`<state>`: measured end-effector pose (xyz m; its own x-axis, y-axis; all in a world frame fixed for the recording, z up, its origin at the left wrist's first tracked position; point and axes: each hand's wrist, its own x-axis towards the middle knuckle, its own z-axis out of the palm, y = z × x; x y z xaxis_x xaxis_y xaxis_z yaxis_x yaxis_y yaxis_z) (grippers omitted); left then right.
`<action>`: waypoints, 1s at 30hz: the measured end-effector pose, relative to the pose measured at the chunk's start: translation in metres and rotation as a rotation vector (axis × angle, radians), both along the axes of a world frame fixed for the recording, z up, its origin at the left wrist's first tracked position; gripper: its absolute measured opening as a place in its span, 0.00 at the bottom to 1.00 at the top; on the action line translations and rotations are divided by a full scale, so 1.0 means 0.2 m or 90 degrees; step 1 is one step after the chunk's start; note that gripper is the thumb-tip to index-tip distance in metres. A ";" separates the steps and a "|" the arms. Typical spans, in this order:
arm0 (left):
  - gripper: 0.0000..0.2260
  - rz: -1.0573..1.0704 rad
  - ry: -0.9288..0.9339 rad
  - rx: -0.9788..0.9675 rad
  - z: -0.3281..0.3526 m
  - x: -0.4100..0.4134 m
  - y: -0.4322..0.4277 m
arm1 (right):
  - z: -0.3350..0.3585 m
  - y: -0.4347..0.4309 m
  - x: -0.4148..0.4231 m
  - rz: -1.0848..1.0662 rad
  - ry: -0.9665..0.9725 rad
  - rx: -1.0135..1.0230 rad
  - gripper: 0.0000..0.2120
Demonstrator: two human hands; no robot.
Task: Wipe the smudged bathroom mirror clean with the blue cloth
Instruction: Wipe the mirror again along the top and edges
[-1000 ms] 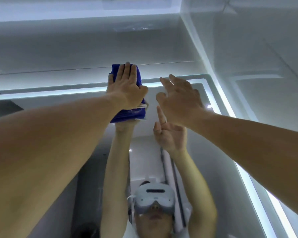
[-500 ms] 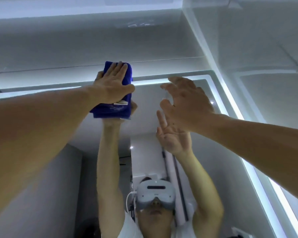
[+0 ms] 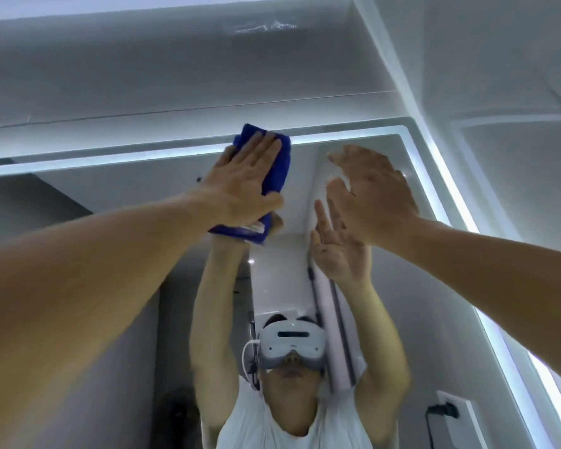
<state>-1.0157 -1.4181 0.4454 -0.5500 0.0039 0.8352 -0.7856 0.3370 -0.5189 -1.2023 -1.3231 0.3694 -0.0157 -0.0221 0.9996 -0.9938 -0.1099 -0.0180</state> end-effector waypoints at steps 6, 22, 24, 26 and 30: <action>0.40 -0.007 0.059 0.045 -0.07 -0.07 -0.02 | 0.01 0.05 -0.05 0.017 -0.087 -0.049 0.22; 0.41 0.045 -0.054 0.005 -0.31 0.07 -0.07 | -0.39 0.04 0.02 0.001 -0.141 0.004 0.27; 0.40 0.021 0.038 0.037 -0.27 0.04 -0.07 | -0.41 0.08 0.00 -0.013 -0.117 0.006 0.28; 0.41 -0.022 0.096 0.043 -0.41 -0.02 -0.05 | -0.46 0.10 -0.02 -0.036 -0.095 0.013 0.25; 0.41 -0.049 -0.019 -0.034 -1.01 -0.06 -0.06 | -0.61 0.11 0.01 -0.026 -0.112 0.030 0.22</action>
<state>-1.0281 -1.4299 0.2431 -0.5715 0.0915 0.8155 -0.7417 0.3675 -0.5611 -1.2006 -1.3015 0.2464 -0.1927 -0.0651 0.9791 -0.9783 -0.0650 -0.1969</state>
